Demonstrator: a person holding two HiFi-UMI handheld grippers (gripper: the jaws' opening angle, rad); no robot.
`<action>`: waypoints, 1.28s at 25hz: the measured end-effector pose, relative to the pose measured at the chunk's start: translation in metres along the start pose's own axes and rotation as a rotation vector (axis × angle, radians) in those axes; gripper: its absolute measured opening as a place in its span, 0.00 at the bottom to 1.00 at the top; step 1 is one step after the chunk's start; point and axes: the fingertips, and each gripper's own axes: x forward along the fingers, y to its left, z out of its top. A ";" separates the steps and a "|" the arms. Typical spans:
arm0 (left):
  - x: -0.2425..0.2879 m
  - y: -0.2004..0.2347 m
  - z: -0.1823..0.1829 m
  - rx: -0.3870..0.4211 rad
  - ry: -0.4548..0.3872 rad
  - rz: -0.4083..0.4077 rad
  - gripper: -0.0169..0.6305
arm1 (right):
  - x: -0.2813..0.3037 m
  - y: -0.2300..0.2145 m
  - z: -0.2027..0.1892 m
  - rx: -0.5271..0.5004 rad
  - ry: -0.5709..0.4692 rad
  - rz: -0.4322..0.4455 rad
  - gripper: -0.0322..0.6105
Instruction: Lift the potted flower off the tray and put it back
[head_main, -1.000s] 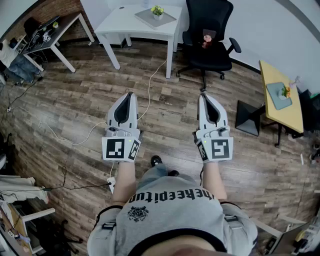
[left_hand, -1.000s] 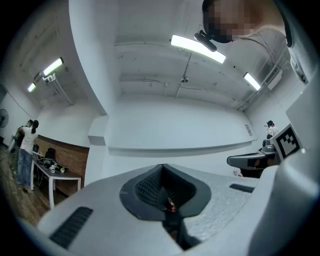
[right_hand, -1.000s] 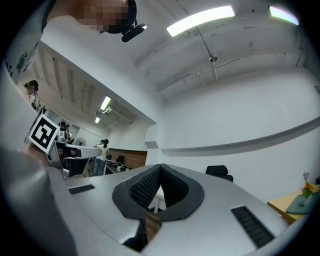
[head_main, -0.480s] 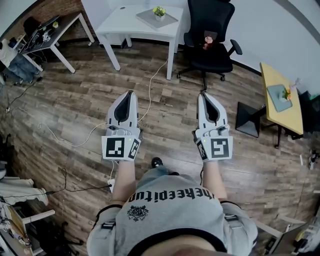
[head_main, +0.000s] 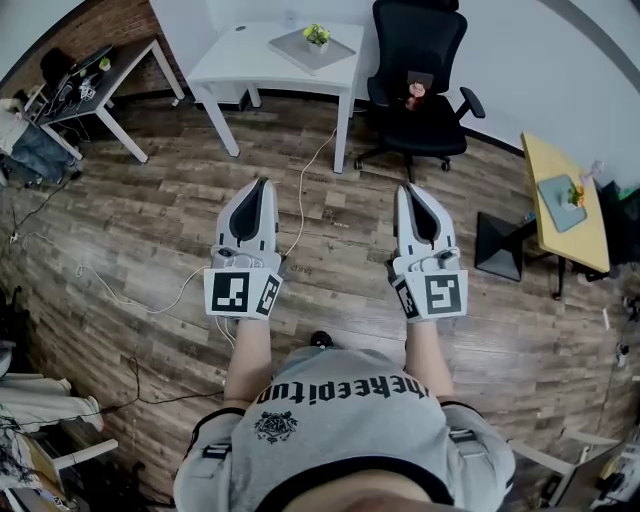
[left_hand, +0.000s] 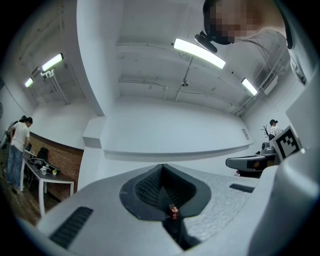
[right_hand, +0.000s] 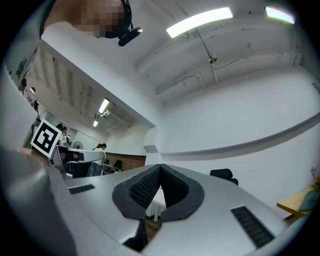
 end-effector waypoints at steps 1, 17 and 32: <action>0.003 0.005 -0.001 0.000 0.000 -0.003 0.03 | 0.005 0.002 -0.002 0.000 -0.001 -0.003 0.05; 0.068 0.063 -0.046 -0.010 0.033 -0.023 0.03 | 0.087 -0.010 -0.049 0.012 0.038 -0.019 0.05; 0.236 0.124 -0.069 0.031 0.008 0.021 0.03 | 0.261 -0.093 -0.075 0.004 -0.007 0.049 0.05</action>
